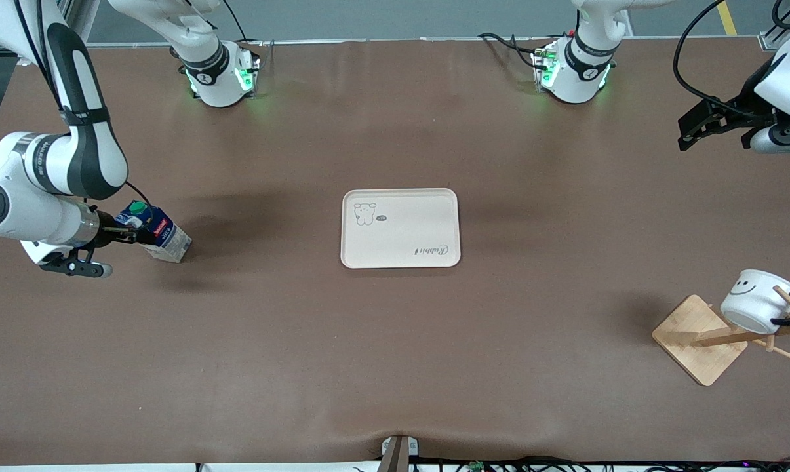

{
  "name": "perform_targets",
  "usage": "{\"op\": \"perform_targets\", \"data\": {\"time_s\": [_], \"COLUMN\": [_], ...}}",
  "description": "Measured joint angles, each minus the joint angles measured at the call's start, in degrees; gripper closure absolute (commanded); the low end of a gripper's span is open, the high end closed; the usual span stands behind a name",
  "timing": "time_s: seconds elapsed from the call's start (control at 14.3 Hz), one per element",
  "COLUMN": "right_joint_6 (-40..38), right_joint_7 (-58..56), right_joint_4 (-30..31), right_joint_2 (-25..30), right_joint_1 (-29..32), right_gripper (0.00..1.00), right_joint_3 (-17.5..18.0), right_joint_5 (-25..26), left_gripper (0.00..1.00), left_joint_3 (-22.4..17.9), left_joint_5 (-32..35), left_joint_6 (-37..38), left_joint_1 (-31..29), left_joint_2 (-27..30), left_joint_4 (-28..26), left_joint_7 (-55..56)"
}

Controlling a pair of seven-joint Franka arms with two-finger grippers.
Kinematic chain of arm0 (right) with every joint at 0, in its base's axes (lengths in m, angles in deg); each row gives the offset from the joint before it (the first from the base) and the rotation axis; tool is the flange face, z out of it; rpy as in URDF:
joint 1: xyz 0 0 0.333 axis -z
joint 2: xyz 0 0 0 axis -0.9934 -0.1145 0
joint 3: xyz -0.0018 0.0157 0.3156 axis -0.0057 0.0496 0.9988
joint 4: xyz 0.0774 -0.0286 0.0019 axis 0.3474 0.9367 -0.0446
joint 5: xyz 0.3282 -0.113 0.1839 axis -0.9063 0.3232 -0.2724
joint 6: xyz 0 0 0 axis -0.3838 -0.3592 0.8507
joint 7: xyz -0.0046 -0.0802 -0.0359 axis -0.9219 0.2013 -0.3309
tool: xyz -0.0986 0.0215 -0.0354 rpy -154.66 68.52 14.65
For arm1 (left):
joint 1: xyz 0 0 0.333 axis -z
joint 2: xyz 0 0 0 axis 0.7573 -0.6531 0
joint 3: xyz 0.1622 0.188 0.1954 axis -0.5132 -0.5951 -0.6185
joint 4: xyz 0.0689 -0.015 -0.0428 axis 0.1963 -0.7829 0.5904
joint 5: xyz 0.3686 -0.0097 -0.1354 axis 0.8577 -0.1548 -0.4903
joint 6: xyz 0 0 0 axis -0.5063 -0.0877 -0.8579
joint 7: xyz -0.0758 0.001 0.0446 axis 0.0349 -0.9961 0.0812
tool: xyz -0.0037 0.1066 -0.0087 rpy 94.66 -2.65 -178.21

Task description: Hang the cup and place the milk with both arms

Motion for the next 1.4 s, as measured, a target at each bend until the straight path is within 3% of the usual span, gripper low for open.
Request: {"op": "perform_targets", "data": {"time_s": [0.42,0.84,1.19,1.4], "right_joint_6": [-1.6,-10.1,-20.2,-23.3], "right_joint_7": [0.0,0.0,-4.9,-7.1], "right_joint_4": [-3.1,-16.6,-29.2,-33.8], "right_joint_2": [0.0,-1.9,-3.3,-2.5], "right_joint_1": [0.0,-0.1,-0.2,0.6], "right_gripper": [0.0,0.0,0.0,0.0], "right_joint_3": [0.0,0.3,2.6,4.0], "right_joint_5": [0.0,-0.7,-1.4,-1.5], "left_gripper": [0.0,0.0,0.0,0.0], "left_joint_3": [0.0,0.0,-0.1,-0.1], "left_joint_5": [0.0,0.0,0.0,0.0], "left_joint_6": [-0.1,-0.1,-0.1,-0.1], "left_joint_1": [0.0,0.0,-0.1,-0.1], "left_joint_2": [0.0,0.1,0.1,0.1], "left_joint_4": [0.0,0.0,0.0,0.0], "left_joint_7": [0.0,0.0,0.0,0.0]}}
